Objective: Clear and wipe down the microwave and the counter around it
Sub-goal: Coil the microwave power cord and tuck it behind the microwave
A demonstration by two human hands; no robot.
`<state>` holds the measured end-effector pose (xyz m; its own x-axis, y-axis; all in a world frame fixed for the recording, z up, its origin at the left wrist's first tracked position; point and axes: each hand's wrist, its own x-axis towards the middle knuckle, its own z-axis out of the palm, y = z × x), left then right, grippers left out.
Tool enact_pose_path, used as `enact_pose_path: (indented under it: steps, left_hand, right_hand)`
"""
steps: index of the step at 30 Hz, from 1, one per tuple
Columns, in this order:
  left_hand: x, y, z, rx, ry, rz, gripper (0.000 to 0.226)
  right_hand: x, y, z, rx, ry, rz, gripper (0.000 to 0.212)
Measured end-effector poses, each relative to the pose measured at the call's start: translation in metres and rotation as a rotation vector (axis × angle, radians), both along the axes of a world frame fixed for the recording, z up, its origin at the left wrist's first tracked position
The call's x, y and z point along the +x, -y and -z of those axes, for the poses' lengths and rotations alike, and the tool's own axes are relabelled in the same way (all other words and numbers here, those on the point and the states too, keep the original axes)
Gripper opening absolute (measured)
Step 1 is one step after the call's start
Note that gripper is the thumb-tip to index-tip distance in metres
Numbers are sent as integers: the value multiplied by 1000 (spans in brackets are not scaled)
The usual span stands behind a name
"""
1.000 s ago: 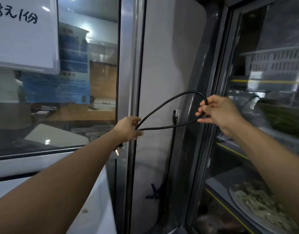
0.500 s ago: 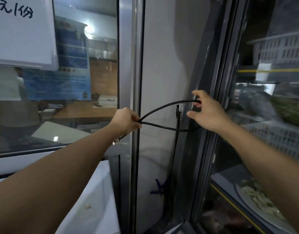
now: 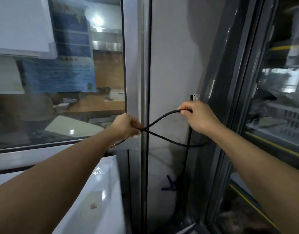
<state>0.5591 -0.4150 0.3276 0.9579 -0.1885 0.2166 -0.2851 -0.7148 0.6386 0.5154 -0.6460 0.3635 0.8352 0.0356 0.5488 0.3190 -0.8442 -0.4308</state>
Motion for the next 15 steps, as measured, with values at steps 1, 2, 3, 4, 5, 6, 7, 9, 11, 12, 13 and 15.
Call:
enact_pose_path:
  steps: [1, 2, 3, 4, 5, 6, 7, 9, 11, 12, 13, 15]
  left_hand:
    - [3, -4, 5, 16, -29, 3, 24]
    - [6, -6, 9, 30, -53, 11, 27]
    - [9, -8, 14, 43, -71, 21, 30]
    - [12, -10, 19, 58, -81, 32, 30]
    - [14, -10, 23, 79, -85, 43, 29]
    - [16, -11, 27, 105, -88, 50, 26]
    - [18, -11, 29, 126, -90, 53, 23]
    - [21, -12, 28, 138, -95, 38, 16]
    - [22, -16, 24, 135, -108, 19, 11]
    - [22, -18, 21, 139, -117, 15, 10]
    - [22, -20, 19, 148, -125, 15, 9]
    - [21, -24, 17, 181, -131, 19, 9]
  right_hand:
    - [2, 3, 5, 33, -8, -4, 19]
    - [5, 5, 10, 64, -10, -8, 18]
    - [7, 7, 14, 91, -5, -10, 18]
    - [10, 8, 17, 108, 8, -11, 18]
    - [13, 9, 19, 122, 22, -13, 18]
    - [16, 10, 20, 136, 34, -14, 18]
    - [18, 10, 21, 151, 41, -11, 19]
    - [21, 10, 24, 154, 52, 13, 19]
    - [23, 9, 30, 107, 71, 55, 20]
    - [23, 7, 33, 55, 83, 84, 20]
    - [23, 4, 37, -29, 90, 124, 20]
    - [23, -9, 43, -246, 95, 178, 24]
